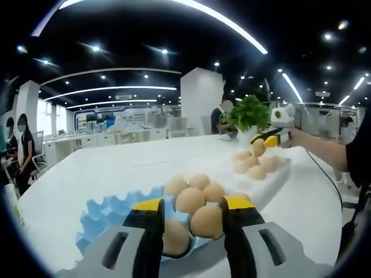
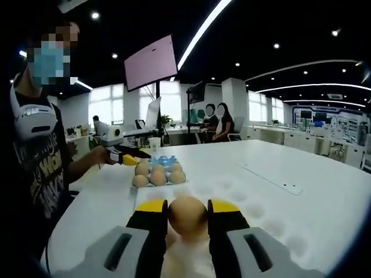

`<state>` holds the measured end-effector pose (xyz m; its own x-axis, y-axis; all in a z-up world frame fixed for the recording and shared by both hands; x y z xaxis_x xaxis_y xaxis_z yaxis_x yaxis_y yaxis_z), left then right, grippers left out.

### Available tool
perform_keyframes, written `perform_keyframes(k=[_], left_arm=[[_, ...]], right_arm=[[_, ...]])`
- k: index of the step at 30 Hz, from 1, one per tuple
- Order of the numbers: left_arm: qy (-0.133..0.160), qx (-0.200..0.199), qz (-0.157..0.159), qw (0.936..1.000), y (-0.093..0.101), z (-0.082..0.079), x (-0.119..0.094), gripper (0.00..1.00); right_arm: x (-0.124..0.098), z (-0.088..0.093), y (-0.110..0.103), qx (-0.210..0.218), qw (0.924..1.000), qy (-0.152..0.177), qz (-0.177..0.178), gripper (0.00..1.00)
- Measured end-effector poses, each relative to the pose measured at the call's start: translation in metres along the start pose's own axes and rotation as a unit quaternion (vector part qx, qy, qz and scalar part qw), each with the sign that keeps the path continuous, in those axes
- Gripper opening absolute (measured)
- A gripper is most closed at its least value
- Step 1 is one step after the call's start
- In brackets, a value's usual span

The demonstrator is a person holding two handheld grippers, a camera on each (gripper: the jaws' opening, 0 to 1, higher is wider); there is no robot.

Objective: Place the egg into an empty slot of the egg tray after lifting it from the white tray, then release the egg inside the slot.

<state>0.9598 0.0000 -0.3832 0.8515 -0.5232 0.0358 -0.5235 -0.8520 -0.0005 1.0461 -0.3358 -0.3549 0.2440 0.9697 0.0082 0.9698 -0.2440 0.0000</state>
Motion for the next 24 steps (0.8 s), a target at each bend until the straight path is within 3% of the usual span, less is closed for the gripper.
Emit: perform_keyframes(k=[3, 9, 14, 21, 22, 24], left_arm=[[-0.002, 0.002, 0.004, 1.0, 0.004, 0.0, 0.002, 0.4], [-0.003, 0.001, 0.011, 0.9999, 0.007, 0.001, 0.005, 0.4], [-0.004, 0.001, 0.018, 0.9998, 0.009, 0.002, 0.008, 0.4], [-0.005, 0.001, 0.018, 0.9998, 0.01, 0.002, 0.007, 0.4], [-0.005, 0.001, 0.018, 0.9998, 0.009, 0.003, 0.006, 0.4], [-0.004, 0.001, 0.017, 0.9998, 0.009, 0.003, 0.005, 0.4]], right_arm=[[0.001, -0.002, 0.006, -0.008, 1.0, -0.003, 0.005, 0.28], [0.01, -0.01, -0.001, 0.006, 0.9999, 0.014, -0.006, 0.28], [0.024, -0.004, -0.007, 0.022, 0.9994, 0.019, -0.02, 0.28], [0.034, 0.025, -0.004, 0.018, 0.9987, -0.045, -0.014, 0.28], [0.037, 0.021, -0.005, 0.016, 0.9994, -0.024, -0.017, 0.28], [0.037, 0.021, -0.005, 0.019, 0.9989, -0.041, -0.017, 0.28]])
Point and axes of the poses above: the point that each gripper's makers call its tool centre point, and the gripper's own axes: x roughly forward along the fingers, y roughly to its right, z roughly out of its underside, the point moved 8 cm from there along -x, roughly backward along the fingers, and after that the axes turned 11 degrees about y, right-handed, at the moved point
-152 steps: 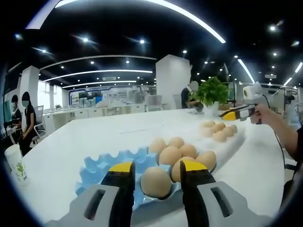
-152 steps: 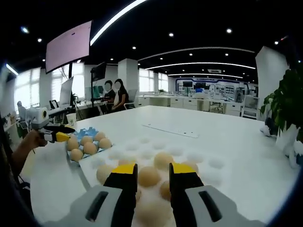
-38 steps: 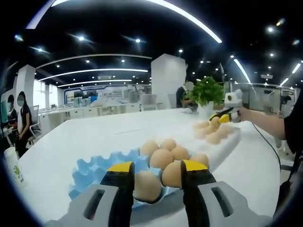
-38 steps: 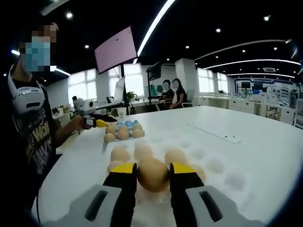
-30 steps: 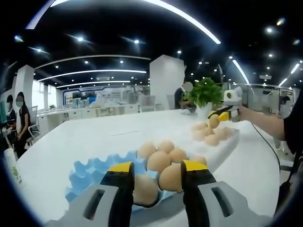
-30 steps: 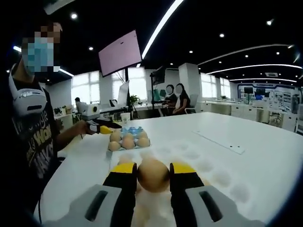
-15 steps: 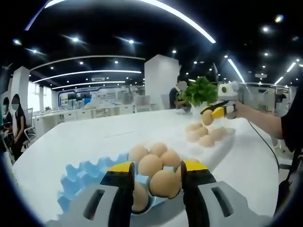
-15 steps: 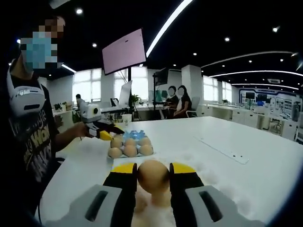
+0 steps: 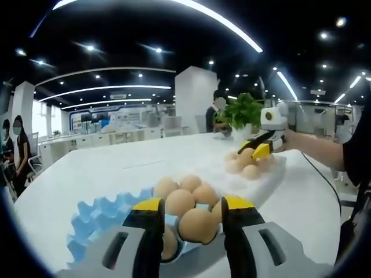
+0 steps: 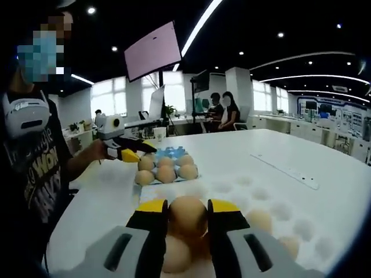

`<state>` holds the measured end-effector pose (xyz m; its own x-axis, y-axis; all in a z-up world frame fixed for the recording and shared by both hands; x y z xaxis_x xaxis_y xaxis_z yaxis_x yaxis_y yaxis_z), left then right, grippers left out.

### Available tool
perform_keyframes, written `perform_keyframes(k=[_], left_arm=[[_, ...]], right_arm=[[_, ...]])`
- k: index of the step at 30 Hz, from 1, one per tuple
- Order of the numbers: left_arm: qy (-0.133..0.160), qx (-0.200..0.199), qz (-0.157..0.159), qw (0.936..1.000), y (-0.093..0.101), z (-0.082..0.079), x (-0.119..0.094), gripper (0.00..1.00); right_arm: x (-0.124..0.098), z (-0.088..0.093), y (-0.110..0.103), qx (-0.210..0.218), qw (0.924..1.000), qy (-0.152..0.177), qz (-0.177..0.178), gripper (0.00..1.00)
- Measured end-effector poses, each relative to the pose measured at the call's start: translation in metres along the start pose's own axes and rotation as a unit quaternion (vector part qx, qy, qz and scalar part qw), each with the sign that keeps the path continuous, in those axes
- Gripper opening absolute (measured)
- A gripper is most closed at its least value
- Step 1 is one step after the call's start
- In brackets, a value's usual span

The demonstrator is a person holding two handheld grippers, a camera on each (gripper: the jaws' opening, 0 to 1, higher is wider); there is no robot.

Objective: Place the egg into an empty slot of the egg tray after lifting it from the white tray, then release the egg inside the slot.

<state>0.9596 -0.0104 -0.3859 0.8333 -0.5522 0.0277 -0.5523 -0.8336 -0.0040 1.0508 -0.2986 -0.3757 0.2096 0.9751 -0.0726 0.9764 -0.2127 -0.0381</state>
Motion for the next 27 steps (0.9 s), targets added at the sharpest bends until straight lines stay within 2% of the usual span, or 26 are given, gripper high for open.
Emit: perform_keyframes(k=[3, 4, 8, 10, 12, 15, 19, 24, 27], left_arm=[[0.0, 0.0, -0.001, 1.0, 0.0, 0.0, 0.0, 0.4], [0.0, 0.0, -0.001, 1.0, 0.0, 0.0, 0.0, 0.4], [0.002, -0.001, 0.0, 1.0, 0.0, 0.0, 0.001, 0.4], [0.002, -0.002, 0.002, 1.0, 0.001, 0.0, 0.001, 0.4], [0.002, -0.002, 0.004, 1.0, 0.002, 0.0, 0.002, 0.4], [0.001, -0.002, 0.005, 1.0, 0.003, 0.0, 0.001, 0.4], [0.0, -0.003, 0.004, 1.0, 0.003, 0.0, 0.0, 0.4], [0.002, -0.004, 0.005, 1.0, 0.004, -0.001, 0.0, 0.4], [0.005, -0.002, 0.007, 1.0, 0.006, -0.003, 0.001, 0.4]], right_arm=[[0.001, -0.003, -0.002, -0.039, 0.9989, -0.023, -0.007, 0.29], [0.002, -0.003, -0.003, -0.052, 0.9978, -0.04, -0.005, 0.29], [0.003, -0.007, -0.004, -0.106, 0.9905, -0.088, -0.003, 0.29], [0.003, -0.007, -0.003, -0.119, 0.9876, -0.103, -0.002, 0.29], [0.003, -0.008, -0.003, -0.117, 0.9882, -0.099, -0.001, 0.3], [-0.003, -0.007, 0.002, -0.126, 0.9854, -0.115, 0.006, 0.3], [-0.006, -0.007, 0.003, -0.115, 0.9879, -0.104, 0.006, 0.3], [-0.008, -0.007, 0.007, -0.076, 0.9949, -0.063, 0.015, 0.3], [-0.011, -0.01, 0.003, -0.043, 0.9987, -0.024, 0.011, 0.29]])
Point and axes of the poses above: the point that each gripper's makers call its tool centre point, and the gripper's own axes: x roughly forward along the fingers, y roughly to its right, z roughly out of its underside, the point moved 8 cm from there along -x, roughly backward along the fingers, and after that the axes turned 11 degrees about y, right-handed, at the moved point
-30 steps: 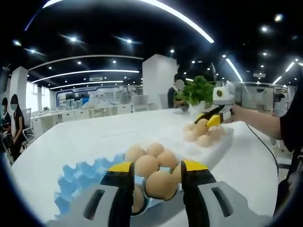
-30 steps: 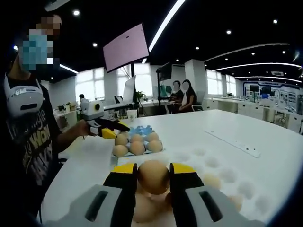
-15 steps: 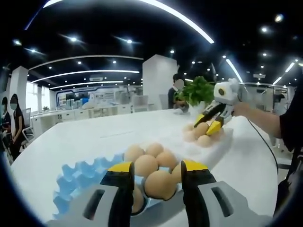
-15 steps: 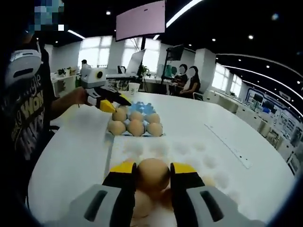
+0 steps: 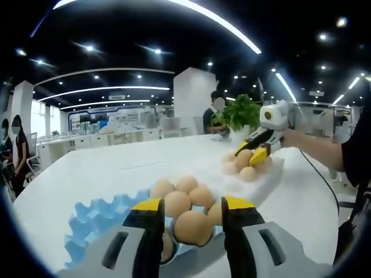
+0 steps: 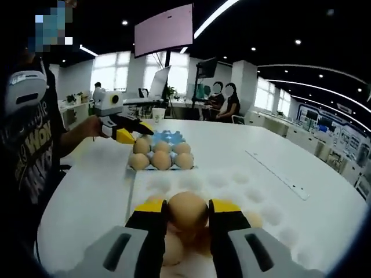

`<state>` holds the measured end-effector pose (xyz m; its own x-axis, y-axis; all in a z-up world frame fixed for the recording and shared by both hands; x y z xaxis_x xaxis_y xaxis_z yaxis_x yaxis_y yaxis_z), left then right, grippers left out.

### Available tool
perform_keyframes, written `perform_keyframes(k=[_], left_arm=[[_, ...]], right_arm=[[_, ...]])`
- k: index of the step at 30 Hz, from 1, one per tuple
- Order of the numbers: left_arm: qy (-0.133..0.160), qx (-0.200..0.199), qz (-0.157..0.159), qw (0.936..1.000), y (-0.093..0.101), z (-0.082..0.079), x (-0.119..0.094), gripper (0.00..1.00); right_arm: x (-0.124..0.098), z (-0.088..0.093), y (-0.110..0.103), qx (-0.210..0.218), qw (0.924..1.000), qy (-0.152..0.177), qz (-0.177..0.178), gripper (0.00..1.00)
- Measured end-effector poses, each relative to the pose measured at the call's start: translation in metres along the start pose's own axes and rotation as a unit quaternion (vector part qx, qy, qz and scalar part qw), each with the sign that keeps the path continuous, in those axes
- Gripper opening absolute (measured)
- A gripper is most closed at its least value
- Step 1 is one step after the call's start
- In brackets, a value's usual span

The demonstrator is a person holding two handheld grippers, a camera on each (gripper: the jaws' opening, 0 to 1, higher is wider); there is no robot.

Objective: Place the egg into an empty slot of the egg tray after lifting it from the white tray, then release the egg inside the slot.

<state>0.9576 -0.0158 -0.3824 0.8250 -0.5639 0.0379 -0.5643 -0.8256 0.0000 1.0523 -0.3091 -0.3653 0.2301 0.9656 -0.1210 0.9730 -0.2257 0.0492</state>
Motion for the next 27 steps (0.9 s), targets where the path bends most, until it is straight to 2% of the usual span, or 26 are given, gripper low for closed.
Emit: perform_keyframes(k=[2, 9, 27], left_arm=[[0.001, 0.001, 0.001, 1.0, -0.001, 0.0, 0.003, 0.4], [0.003, 0.011, 0.018, 0.9998, 0.009, -0.001, 0.013, 0.4], [0.018, 0.051, 0.055, 0.997, 0.028, -0.006, 0.035, 0.43]], right_arm=[[-0.002, -0.006, 0.0, 0.008, 0.9997, 0.024, 0.003, 0.29], [-0.003, -0.022, -0.004, 0.034, 0.9964, 0.077, 0.009, 0.29], [0.037, -0.022, -0.036, 0.073, 0.9917, 0.106, 0.005, 0.29]])
Point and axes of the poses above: the point that each gripper's makers call its tool centre point, and the gripper's own axes: x roughly forward along the fingers, y roughly to its right, z roughly out of its underside, the point moved 8 cm from there along -x, roughly backward along the fingers, and after that the axes turned 11 degrees about y, right-handed, at the moved point
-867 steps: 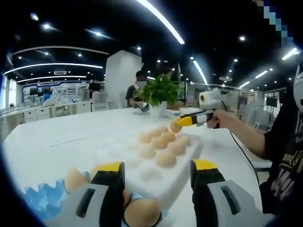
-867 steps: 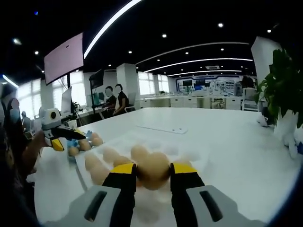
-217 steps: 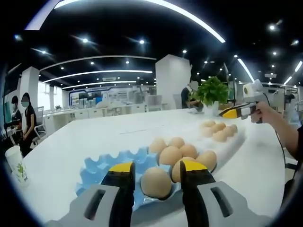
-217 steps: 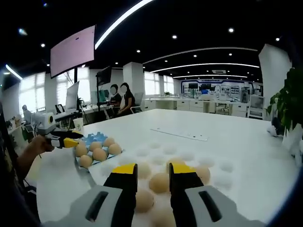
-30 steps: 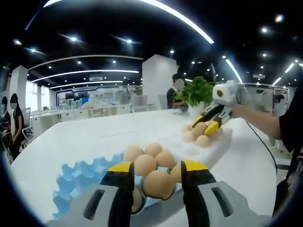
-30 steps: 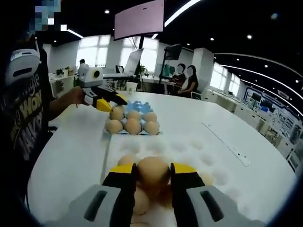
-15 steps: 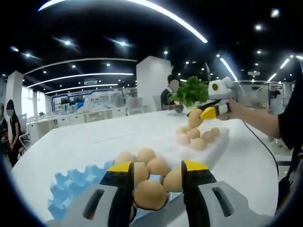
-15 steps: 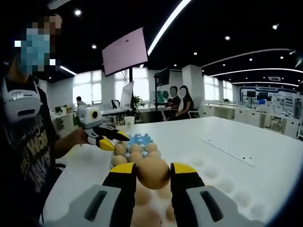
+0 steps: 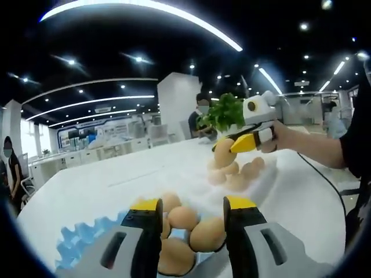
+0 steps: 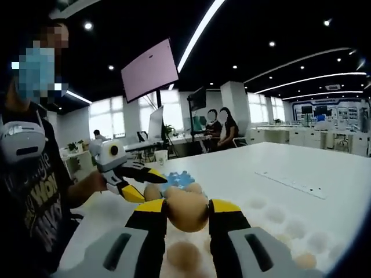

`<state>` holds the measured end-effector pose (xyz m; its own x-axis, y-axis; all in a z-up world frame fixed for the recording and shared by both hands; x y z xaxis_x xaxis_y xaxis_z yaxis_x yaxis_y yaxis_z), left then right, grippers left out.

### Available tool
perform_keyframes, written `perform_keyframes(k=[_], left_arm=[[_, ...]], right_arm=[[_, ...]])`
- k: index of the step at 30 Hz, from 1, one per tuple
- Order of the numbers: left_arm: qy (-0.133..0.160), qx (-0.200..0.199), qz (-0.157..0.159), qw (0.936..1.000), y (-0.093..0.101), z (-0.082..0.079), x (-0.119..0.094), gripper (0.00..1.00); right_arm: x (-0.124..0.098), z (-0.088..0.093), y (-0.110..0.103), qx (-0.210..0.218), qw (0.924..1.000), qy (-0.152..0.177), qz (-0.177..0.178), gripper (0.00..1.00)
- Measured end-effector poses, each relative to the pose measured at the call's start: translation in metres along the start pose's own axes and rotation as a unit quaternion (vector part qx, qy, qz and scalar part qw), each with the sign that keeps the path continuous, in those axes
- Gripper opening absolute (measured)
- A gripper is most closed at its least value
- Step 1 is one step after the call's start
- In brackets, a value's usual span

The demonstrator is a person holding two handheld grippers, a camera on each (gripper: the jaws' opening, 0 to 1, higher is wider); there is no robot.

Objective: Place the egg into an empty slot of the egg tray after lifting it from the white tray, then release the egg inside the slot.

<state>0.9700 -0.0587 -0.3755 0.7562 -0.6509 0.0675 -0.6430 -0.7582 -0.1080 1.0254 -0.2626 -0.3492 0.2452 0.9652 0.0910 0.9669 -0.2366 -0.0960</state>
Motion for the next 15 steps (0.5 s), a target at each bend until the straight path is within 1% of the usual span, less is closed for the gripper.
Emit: perform_keyframes(k=[7, 10, 11, 15], left_arm=[[0.005, 0.018, 0.018, 0.9997, 0.009, -0.001, 0.011, 0.43], [0.009, 0.027, 0.022, 0.9994, 0.01, -0.004, 0.015, 0.43], [0.01, 0.03, 0.023, 0.9992, 0.011, -0.004, 0.017, 0.43], [0.014, 0.038, 0.027, 0.9988, 0.013, -0.006, 0.021, 0.43]], right_arm=[[0.012, 0.004, -0.018, -0.001, 1.0, -0.003, -0.006, 0.29], [0.013, 0.003, -0.014, 0.003, 1.0, -0.001, -0.008, 0.29], [0.014, 0.002, -0.009, 0.004, 1.0, 0.0, -0.007, 0.29], [0.017, 0.002, -0.009, 0.01, 0.9999, 0.008, -0.005, 0.29]])
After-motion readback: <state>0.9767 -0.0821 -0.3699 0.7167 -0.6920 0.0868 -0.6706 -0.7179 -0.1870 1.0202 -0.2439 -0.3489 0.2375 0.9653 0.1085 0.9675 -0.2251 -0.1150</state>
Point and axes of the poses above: the point that each gripper's makers call its tool centre point, and the gripper's own axes: x roughly forward along the fingers, y roughly to its right, z roughly out of its underside, the point moved 8 cm from there along -x, roughly backward along the fingers, and after that the axes turned 11 degrees about y, right-handed, at the moved point
